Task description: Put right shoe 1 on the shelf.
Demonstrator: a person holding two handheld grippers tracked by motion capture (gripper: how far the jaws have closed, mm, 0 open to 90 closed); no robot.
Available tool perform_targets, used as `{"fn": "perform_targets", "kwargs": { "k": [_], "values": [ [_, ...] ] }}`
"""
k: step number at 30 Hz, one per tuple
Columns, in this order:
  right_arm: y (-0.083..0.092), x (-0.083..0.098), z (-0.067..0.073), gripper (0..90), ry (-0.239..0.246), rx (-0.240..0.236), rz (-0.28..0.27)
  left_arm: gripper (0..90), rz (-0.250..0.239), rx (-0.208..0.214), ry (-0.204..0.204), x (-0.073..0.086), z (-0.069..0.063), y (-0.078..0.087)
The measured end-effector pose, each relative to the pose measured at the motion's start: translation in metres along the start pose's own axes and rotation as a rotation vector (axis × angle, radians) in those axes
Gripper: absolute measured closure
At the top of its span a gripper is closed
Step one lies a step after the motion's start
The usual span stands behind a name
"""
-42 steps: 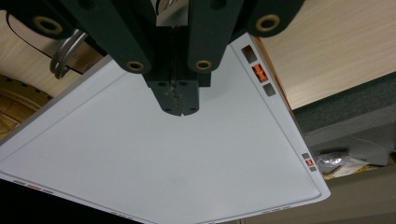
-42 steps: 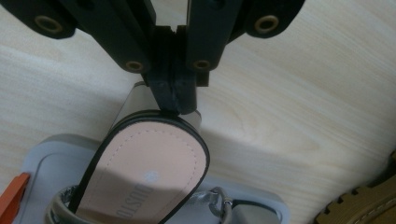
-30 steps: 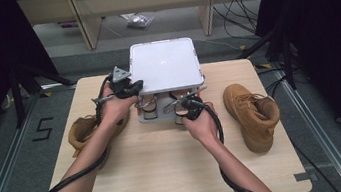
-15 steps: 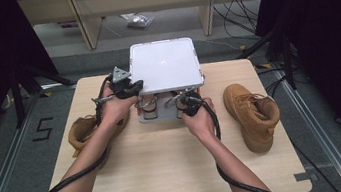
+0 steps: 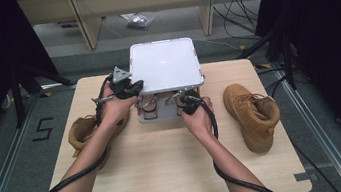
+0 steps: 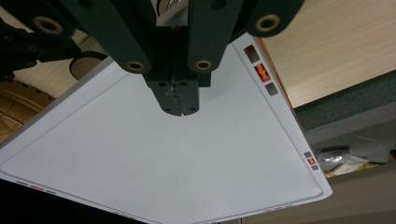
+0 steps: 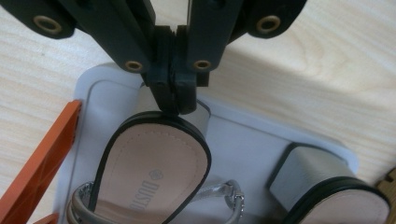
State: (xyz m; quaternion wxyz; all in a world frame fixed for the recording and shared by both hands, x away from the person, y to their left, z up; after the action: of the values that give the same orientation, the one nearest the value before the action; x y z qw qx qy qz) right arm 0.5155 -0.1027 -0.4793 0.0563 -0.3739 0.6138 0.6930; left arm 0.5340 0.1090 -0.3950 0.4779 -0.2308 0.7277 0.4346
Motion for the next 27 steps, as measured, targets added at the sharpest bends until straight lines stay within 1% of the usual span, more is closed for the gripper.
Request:
{"fn": "perform_targets", "kwargs": {
  "k": [1, 3, 4, 5, 6, 9, 12, 14, 17, 18, 20, 23, 24, 25, 26, 27],
  "values": [
    [-0.001, 0.0, 0.0, 90.0, -0.003, 0.005, -0.004, 89.6, 0.0, 0.0, 0.0, 0.0, 0.0, 0.0],
    [-0.002, 0.0, 0.0, 90.0, 0.009, 0.015, -0.01, 89.6, 0.001, 0.0, 0.0, 0.0, 0.0, 0.0],
    [-0.003, 0.0, 0.0, 90.0, 0.003, 0.013, -0.006, 89.6, 0.001, 0.0, 0.0, 0.0, 0.0, 0.0],
    [-0.004, 0.001, 0.0, 90.0, 0.013, 0.017, -0.01, 89.6, 0.001, 0.0, -0.001, 0.0, 0.0, 0.0],
    [-0.004, 0.0, 0.001, 90.0, 0.004, 0.018, -0.014, 89.6, -0.001, 0.001, 0.001, 0.0, 0.0, 0.0],
    [-0.006, 0.001, 0.0, 89.9, 0.012, 0.036, -0.023, 89.6, 0.0, 0.0, -0.001, 0.0, 0.0, 0.0],
    [-0.007, 0.001, 0.0, 89.8, 0.019, 0.037, -0.036, 89.6, 0.001, 0.0, -0.001, 0.0, -0.001, 0.0],
    [-0.007, 0.002, -0.001, 89.4, 0.023, 0.05, -0.033, 89.6, 0.0, 0.0, -0.002, 0.0, -0.001, 0.0],
    [-0.008, 0.003, -0.001, 88.4, 0.022, 0.049, -0.032, 89.6, -0.001, 0.0, -0.001, 0.0, 0.0, 0.0],
    [-0.009, 0.003, 0.0, 88.1, 0.014, 0.045, -0.033, 89.6, 0.0, 0.0, -0.002, 0.0, 0.0, 0.0],
    [-0.009, 0.004, 0.0, 86.8, 0.027, 0.048, -0.043, 89.6, 0.0, 0.0, -0.003, 0.0, 0.0, 0.0],
    [-0.008, 0.006, 0.002, 82.9, 0.011, 0.04, -0.056, 89.5, 0.001, 0.001, -0.003, 0.0, 0.0, 0.0],
    [-0.005, 0.006, 0.001, 78.5, 0.02, 0.034, -0.06, 89.5, 0.001, 0.002, -0.004, 0.0, 0.0, 0.0],
    [-0.003, 0.006, 0.002, 75.4, 0.017, 0.024, -0.066, 89.3, -0.001, 0.004, 0.002, 0.0, 0.0, 0.0],
    [0.001, 0.007, 0.002, 73.5, 0.011, 0.027, -0.078, 89.2, -0.002, 0.005, 0.004, 0.0, 0.0, 0.0],
    [0.005, 0.008, 0.0, 72.0, 0.037, 0.033, -0.085, 89.1, -0.002, 0.005, 0.003, 0.0, 0.0, 0.0]
  ]
}}
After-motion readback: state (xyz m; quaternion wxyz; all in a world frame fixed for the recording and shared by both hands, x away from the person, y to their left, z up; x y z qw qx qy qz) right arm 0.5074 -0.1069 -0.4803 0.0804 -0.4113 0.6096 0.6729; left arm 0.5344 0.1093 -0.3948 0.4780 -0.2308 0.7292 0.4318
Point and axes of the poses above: each handheld gripper's, and its own axes: y roughly backward along the jaws, x roughly out of its underside, z roughly to its left, the point moved 3 cm from there along -y, roughly forward along the jaws, and after that the axes turned 9 degrees about y, right-handed, at the moved point
